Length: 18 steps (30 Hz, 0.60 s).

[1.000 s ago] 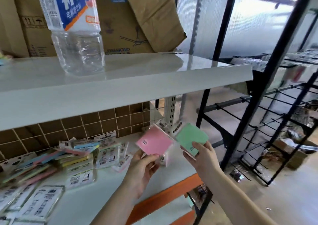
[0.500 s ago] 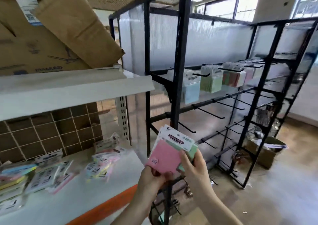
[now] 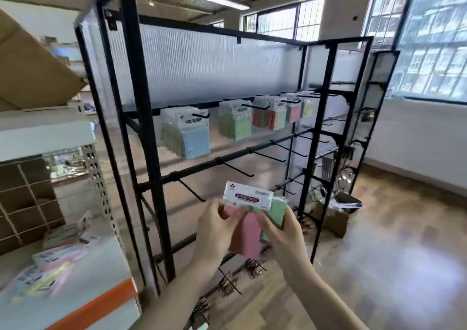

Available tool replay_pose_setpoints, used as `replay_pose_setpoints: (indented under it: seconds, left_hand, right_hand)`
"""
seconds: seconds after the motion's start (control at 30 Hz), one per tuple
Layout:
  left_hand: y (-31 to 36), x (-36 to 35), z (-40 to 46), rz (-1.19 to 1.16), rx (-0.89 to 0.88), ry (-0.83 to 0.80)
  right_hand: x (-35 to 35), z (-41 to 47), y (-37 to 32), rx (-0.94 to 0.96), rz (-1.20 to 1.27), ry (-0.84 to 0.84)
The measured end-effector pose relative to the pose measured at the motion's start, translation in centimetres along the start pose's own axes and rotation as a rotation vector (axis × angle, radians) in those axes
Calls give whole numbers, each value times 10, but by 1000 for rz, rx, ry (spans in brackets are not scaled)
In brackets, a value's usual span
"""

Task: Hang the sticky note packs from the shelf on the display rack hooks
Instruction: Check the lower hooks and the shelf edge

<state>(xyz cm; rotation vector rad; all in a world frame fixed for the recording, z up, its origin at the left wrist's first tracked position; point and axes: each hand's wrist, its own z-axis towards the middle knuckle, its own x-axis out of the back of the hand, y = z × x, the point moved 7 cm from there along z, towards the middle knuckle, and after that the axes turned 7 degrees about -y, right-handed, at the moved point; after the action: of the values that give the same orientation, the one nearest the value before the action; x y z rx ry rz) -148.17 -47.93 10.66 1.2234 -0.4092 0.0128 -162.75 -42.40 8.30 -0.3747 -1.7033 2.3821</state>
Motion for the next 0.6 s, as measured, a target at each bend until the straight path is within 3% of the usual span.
replay_pose_setpoints:
  seconds: [0.13,0.37,0.6]
  left_hand:
    - [13,-26,19,-78,-50,-29]
    - [0,-54,81,-240,13,19]
    - [-4,-110,152,-334,39,-35]
  right_hand:
    - [37,15,1,5,22,111]
    - [119,63,-2,58,15,292]
    - [145,143,1,22,43,205]
